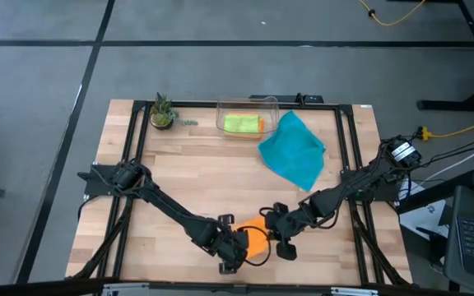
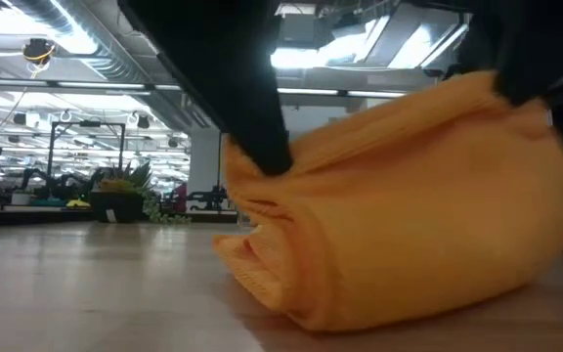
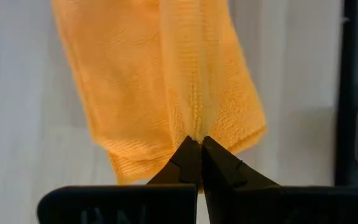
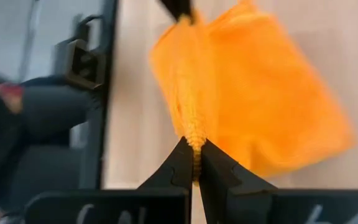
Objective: Fold microfiber towels
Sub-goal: Fold the orange microfiber cloth
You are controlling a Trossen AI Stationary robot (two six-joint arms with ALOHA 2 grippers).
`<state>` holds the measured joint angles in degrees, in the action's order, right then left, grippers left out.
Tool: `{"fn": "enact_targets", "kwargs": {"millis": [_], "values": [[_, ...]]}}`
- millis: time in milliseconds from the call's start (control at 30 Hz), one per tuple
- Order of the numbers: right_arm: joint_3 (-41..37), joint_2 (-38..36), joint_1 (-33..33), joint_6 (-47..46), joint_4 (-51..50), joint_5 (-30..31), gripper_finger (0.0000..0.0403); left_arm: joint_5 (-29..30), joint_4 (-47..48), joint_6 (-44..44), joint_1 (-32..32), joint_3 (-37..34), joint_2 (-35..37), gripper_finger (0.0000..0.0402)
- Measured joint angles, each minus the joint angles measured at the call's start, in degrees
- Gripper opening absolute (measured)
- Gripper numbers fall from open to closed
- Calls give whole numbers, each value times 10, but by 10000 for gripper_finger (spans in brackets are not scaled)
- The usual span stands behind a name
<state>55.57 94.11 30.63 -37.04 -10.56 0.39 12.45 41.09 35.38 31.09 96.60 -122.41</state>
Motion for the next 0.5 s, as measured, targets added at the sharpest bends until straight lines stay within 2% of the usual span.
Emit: {"fn": "enact_targets", "kwargs": {"millis": [233, 500], "values": [[0, 0, 0, 0, -19, 126, 14, 39, 21, 0, -2, 0, 0, 0], [0, 62, -3, 11, -8, 154, 14, 41, 26, 3, -7, 0, -3, 0]]}}
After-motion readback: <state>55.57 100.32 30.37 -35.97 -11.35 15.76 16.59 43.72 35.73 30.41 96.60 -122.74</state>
